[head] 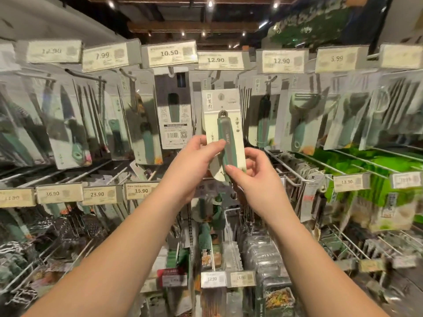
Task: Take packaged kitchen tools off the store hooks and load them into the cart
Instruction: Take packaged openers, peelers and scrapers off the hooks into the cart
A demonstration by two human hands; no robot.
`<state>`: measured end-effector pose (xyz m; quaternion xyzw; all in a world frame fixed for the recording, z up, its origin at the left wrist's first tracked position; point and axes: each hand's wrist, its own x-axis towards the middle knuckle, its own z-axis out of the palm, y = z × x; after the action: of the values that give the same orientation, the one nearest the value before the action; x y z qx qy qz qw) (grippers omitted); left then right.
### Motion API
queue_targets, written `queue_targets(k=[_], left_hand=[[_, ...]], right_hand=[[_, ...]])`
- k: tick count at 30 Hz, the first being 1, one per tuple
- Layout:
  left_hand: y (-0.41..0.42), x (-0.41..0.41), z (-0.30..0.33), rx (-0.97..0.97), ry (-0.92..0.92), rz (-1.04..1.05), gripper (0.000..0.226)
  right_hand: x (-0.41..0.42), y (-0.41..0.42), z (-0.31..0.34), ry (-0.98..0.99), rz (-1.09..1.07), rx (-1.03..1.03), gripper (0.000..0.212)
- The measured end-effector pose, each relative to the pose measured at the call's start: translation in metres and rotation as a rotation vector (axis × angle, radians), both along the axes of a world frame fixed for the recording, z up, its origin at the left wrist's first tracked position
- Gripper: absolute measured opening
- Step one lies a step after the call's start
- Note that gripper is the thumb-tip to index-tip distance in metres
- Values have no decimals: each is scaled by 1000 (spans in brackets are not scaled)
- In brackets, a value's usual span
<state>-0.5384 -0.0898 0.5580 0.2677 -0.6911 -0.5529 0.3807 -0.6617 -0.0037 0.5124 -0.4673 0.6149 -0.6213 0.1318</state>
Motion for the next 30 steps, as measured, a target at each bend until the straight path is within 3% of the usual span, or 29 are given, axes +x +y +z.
queue_targets(k=[3,7,13,26,30], left_hand=[[-3,-8,3,-40,-19,86,41],[-7,-15,9,-44,20,109,30],[-9,-25,18,-83,61,153,35],[-16,-41,22,-90,41,201,60],[-16,-49,26,-86,1,220,50]], right_hand=[[-12,-9,6,44,0,2,47],[-22,-24,14,57,7,5,45],[-32,-40,23,43,21,-39,46],[-41,-57,36,94,8,-35,43],[-45,-65,36,134,-9,17,31]])
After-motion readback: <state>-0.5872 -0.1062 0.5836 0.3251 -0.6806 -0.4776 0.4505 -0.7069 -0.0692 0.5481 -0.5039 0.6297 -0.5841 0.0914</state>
